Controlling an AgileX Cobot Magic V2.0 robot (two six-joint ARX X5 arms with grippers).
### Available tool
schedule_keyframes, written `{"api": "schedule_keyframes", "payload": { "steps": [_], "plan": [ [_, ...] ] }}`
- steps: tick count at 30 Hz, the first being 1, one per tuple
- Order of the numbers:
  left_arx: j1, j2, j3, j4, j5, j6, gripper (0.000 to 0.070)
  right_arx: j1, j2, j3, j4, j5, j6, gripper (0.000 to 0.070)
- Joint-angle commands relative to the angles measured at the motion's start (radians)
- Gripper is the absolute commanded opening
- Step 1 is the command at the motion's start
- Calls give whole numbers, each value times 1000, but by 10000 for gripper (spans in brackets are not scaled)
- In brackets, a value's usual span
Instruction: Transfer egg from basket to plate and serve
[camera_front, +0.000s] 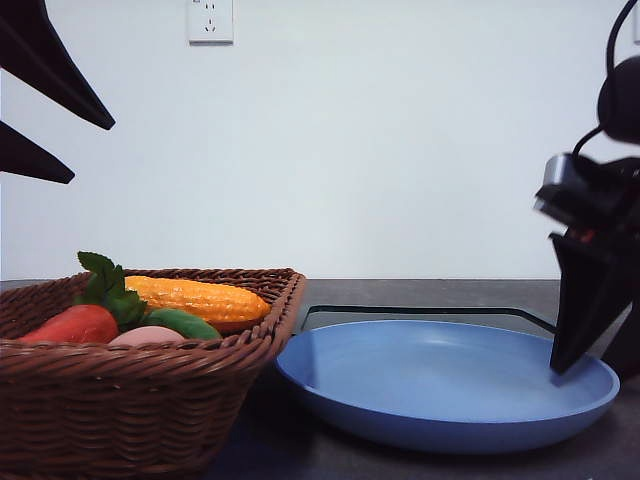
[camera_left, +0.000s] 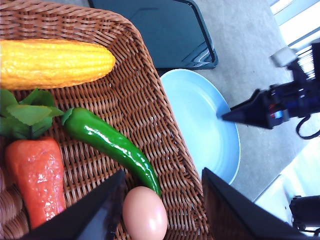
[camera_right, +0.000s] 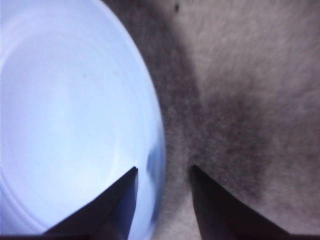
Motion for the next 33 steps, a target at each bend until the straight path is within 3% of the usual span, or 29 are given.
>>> {"api": "schedule_keyframes", "payload": {
  "steps": [1,6,9,15,22,28,33],
  "plan": [
    [-3,8,14,11,2,0,313,16,29,8,10,-1,9,172],
    [-3,8,14,8,3,-5,314,40,38,8,29,0,21,10],
    [-5,8,14,4,3,-8,318,39,30,8,25,0,32,0],
    [-36,8,14,4,6,-15,437,29,-54,8,-10,2,35,0],
    [-131,9,16,-33,-10,-57,439,-8,-247,8,-99,92,35,0],
    [-267,30,18,-96,-183,-61,437,-69,-423,8,-149,186,35,0],
    [-358,92,27,-102,-288,-69,436,-120,-526,8,-153,195,39,0]
  ]
}}
